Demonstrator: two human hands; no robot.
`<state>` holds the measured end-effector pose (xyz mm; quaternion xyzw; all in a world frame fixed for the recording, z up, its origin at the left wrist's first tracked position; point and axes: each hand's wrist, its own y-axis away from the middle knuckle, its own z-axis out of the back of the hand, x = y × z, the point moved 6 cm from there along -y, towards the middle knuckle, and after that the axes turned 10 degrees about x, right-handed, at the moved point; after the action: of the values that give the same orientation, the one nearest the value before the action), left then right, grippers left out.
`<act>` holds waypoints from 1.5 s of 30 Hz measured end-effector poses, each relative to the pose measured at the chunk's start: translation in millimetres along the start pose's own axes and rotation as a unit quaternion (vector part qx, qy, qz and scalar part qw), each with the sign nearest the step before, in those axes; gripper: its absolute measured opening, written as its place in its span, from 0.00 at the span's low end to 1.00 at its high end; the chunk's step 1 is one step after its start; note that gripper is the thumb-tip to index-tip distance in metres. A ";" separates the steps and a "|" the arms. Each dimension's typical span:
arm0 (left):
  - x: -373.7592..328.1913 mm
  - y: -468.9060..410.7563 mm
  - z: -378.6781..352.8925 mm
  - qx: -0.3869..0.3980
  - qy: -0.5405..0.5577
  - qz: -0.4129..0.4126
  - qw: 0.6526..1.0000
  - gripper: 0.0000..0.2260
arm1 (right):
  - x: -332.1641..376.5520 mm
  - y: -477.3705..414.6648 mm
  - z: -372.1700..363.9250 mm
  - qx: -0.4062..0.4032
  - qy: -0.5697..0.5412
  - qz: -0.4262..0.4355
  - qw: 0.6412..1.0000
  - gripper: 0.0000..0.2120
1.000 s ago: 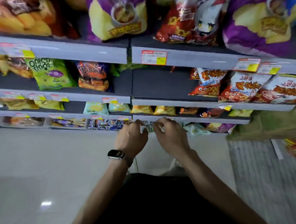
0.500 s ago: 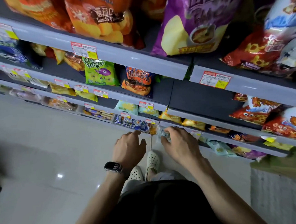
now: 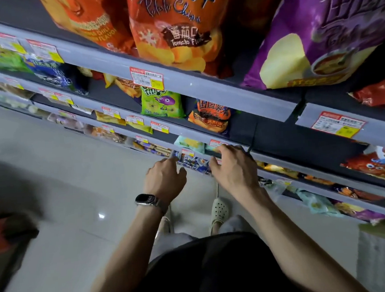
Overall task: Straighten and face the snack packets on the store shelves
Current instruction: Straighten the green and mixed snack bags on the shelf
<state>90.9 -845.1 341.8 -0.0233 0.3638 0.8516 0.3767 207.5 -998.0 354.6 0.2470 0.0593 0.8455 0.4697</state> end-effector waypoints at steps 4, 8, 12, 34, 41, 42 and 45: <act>20.3 -41.2 25.0 0.002 0.005 -0.027 1.000 0.19 | 2.7 -18.5 -5.1 -0.023 -0.016 -0.093 0.995 0.15; 43.7 -82.2 49.1 0.018 0.016 -0.067 0.997 0.26 | -1.6 -28.6 -21.5 -0.020 -0.082 -0.176 0.981 0.20; 64.2 -115.7 81.0 -0.015 0.044 -0.106 0.993 0.34 | -2.3 -43.7 -34.7 -0.062 -0.239 -0.210 0.946 0.31; 56.7 -191.9 119.9 -0.112 0.230 -0.170 0.952 0.22 | -26.1 -96.7 -57.1 -0.181 -0.382 -0.275 0.863 0.16; 74.7 -175.1 121.9 -0.150 0.253 -0.233 0.927 0.19 | -23.9 -91.2 -50.2 -0.213 -0.429 -0.262 0.838 0.13; 80.4 -173.0 121.1 -0.152 0.267 -0.237 0.921 0.18 | -22.8 -89.5 -49.2 -0.220 -0.434 -0.258 0.835 0.12; 101.0 -170.5 122.5 -0.152 0.317 -0.237 0.906 0.20 | -19.9 -85.4 -46.1 -0.224 -0.433 -0.259 0.833 0.13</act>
<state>159.6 -627.0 297.4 -0.4344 0.3134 0.7301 0.4244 259.7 -961.2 278.9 0.4516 -0.2800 0.4894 0.6915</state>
